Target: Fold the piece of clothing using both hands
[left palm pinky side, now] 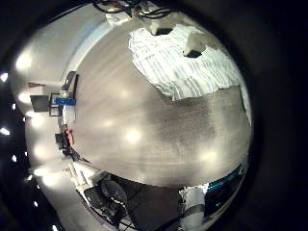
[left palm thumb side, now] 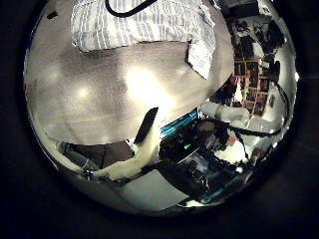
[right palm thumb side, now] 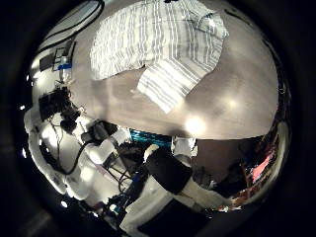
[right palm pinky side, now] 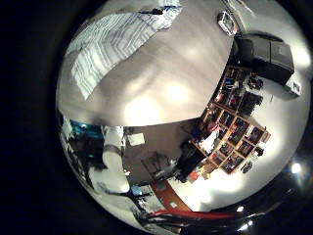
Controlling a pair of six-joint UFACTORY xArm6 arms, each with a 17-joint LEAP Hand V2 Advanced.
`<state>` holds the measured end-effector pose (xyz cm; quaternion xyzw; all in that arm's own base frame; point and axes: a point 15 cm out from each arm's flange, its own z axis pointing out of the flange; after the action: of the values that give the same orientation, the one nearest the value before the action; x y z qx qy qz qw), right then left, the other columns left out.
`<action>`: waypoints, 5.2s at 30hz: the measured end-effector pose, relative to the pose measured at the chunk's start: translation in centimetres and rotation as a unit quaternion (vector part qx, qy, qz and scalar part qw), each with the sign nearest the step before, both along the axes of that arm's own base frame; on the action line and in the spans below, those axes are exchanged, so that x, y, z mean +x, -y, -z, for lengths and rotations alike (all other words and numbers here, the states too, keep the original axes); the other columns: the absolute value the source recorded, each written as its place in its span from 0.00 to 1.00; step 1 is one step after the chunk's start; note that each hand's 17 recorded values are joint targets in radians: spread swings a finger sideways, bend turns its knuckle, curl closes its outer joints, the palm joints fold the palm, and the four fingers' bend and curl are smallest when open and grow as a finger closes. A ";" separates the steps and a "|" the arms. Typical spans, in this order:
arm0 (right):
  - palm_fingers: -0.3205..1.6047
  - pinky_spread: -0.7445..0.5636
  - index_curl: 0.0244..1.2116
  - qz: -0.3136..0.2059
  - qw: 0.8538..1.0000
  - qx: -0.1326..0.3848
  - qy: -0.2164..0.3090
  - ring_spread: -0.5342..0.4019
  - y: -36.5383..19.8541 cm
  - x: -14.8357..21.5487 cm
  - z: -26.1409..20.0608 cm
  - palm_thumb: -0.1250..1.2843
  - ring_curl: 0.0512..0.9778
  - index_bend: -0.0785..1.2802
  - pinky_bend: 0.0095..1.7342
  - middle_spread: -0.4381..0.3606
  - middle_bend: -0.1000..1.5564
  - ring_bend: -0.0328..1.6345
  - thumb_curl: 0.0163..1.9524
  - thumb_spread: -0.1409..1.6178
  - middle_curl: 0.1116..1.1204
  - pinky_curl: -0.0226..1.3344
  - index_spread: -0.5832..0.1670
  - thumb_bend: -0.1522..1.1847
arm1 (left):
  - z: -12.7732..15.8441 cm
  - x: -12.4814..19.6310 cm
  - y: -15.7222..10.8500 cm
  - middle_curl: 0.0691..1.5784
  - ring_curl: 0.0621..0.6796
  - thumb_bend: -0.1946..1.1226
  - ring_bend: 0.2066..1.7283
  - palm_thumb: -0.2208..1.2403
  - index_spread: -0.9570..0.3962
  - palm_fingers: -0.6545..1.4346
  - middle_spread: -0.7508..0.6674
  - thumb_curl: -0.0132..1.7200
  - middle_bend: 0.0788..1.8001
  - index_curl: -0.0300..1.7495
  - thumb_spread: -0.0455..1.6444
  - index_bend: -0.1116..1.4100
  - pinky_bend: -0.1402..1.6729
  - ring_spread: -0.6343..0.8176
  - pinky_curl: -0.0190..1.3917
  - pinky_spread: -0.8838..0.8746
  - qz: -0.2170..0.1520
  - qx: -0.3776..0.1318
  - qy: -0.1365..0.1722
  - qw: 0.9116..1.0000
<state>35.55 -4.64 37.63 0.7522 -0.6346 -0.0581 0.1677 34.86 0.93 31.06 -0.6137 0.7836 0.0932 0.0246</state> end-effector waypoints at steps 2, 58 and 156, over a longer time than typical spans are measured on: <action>0.27 0.83 0.22 0.002 1.000 0.001 -0.002 0.65 0.4 0.3 0.4 0.33 0.15 0.18 0.34 0.50 0.22 0.35 0.14 0.78 0.25 0.16 0.24 0.10 | 0.1 -0.1 0.0 0.19 0.24 0.13 0.30 0.32 0.63 0.42 0.63 0.18 0.06 0.23 0.64 0.19 0.27 0.60 0.27 0.66 -0.004 0.000 -0.003 1.000; 0.30 0.82 0.23 0.030 0.998 0.013 -0.044 0.65 2.6 -1.5 1.7 0.31 0.19 0.18 0.28 0.51 0.20 0.31 0.12 0.81 0.25 0.18 0.25 0.10 | 11.7 6.9 0.1 0.42 0.58 0.16 0.61 0.55 0.36 0.89 0.24 0.22 0.48 0.39 0.63 0.41 0.45 0.13 0.34 0.22 0.058 0.046 -0.116 0.991; 0.74 0.46 0.68 -0.059 0.991 0.080 0.089 0.37 -0.4 -1.8 1.0 0.87 0.72 0.87 0.75 0.40 0.87 0.85 0.43 0.60 0.73 0.63 0.43 0.11 | -2.4 -2.0 0.4 0.61 0.75 0.13 0.74 0.64 0.16 0.84 0.15 0.29 0.53 0.74 0.66 0.38 0.59 0.13 0.56 0.13 0.101 -0.016 -0.131 0.986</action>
<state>33.77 -4.26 36.66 0.8015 -0.5948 -0.0308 0.0531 32.84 0.55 33.49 -0.5142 0.8393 0.1576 -0.0791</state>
